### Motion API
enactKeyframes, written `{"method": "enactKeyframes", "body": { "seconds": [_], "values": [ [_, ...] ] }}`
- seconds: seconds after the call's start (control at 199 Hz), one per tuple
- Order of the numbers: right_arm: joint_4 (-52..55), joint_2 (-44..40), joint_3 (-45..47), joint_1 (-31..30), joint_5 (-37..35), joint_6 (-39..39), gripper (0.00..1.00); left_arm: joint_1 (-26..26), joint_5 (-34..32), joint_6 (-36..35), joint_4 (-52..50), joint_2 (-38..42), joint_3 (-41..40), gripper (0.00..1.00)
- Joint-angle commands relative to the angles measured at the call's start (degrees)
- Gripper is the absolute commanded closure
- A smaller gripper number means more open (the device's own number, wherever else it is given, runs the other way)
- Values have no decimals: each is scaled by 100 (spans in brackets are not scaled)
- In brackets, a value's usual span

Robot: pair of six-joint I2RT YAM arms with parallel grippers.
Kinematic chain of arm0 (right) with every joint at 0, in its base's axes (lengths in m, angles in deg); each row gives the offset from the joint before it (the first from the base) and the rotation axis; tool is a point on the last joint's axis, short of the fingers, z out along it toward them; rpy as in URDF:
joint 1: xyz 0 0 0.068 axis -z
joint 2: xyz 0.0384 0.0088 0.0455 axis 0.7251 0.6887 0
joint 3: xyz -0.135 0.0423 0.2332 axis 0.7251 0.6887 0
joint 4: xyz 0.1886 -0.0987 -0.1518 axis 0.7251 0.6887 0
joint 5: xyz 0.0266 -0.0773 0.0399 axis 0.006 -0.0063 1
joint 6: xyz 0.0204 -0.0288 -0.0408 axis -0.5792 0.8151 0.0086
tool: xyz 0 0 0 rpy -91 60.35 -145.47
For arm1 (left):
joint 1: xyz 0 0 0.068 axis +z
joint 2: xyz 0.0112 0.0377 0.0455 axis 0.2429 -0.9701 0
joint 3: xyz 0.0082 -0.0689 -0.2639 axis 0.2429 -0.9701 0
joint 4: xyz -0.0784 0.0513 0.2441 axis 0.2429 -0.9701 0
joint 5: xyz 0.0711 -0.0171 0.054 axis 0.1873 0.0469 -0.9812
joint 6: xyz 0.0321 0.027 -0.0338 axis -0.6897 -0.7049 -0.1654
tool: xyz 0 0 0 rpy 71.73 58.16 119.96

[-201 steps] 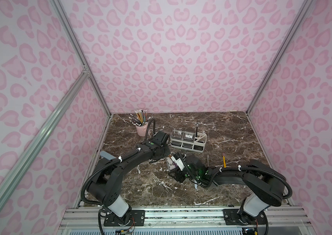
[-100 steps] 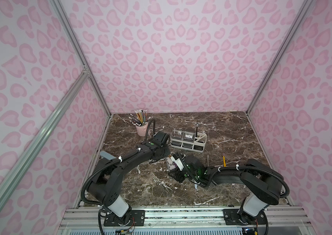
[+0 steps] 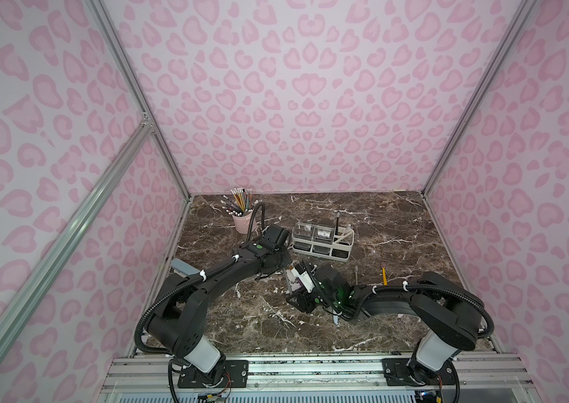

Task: Place the toothbrush into the toothbrush holder
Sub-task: Pick up the toothbrush from the center of the board.

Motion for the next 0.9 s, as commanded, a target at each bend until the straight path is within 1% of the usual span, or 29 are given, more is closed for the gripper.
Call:
{"method": "enactKeyframes", "body": {
  "seconds": [0.0, 0.065, 0.281, 0.476, 0.838, 0.898],
  "values": [
    [-286, -15, -27, 29, 120, -121, 51, -9, -25, 55, 148, 77, 63, 98],
    [-353, -6, -14, 50, 187, -171, 53, -9, -9, 55, 155, 78, 54, 98],
    [-504, 55, -22, 76, 337, -277, 62, -9, 65, 84, 210, 78, -29, 98],
    [-480, 86, -61, 89, 347, -296, 68, -9, 56, 77, 212, 82, -19, 98],
    [-396, 96, -106, 128, 333, -326, 85, -9, 73, 64, 183, 99, 44, 97],
    [-388, 85, -119, 131, 330, -338, 86, -9, 72, 60, 172, 88, 60, 97]
  ]
}}
